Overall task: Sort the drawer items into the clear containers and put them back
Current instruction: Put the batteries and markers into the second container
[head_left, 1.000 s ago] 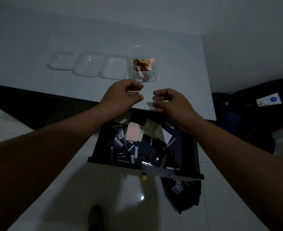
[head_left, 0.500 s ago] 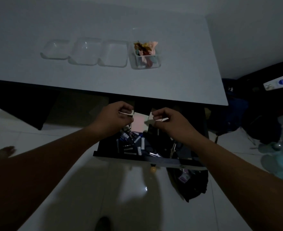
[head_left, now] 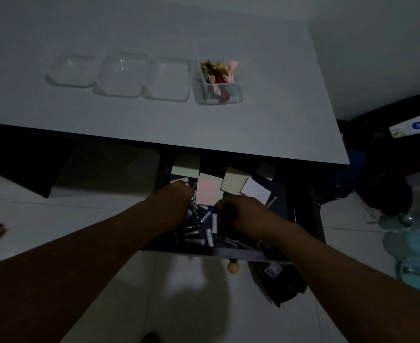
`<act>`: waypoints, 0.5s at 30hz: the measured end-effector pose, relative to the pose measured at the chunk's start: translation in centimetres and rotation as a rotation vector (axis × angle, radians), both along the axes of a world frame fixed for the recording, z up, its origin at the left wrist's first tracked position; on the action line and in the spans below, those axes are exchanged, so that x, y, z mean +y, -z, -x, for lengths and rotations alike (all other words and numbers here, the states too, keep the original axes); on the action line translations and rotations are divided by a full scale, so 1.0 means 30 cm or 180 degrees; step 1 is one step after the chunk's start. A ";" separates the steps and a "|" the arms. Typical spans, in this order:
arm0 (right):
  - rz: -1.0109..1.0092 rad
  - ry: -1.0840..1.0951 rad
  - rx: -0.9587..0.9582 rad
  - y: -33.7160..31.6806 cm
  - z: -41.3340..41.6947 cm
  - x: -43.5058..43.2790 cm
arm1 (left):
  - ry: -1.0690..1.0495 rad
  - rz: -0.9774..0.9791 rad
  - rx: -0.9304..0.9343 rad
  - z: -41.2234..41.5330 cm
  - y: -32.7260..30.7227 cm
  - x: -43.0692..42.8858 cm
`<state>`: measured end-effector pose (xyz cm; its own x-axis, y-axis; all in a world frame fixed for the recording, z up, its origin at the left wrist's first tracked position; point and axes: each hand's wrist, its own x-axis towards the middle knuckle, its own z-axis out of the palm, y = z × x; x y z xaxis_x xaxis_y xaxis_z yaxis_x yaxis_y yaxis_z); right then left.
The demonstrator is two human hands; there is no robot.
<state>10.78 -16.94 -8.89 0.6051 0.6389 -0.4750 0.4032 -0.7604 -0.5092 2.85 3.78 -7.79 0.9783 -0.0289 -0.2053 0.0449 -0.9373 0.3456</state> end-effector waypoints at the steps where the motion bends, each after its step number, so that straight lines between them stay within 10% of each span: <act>1: 0.0069 -0.0129 -0.0040 0.008 0.007 0.013 | -0.0012 -0.0079 -0.0003 -0.004 0.011 -0.003; 15: 0.0013 -0.0213 0.0040 0.039 0.066 0.058 | -0.0123 0.0160 0.0102 0.001 0.128 -0.010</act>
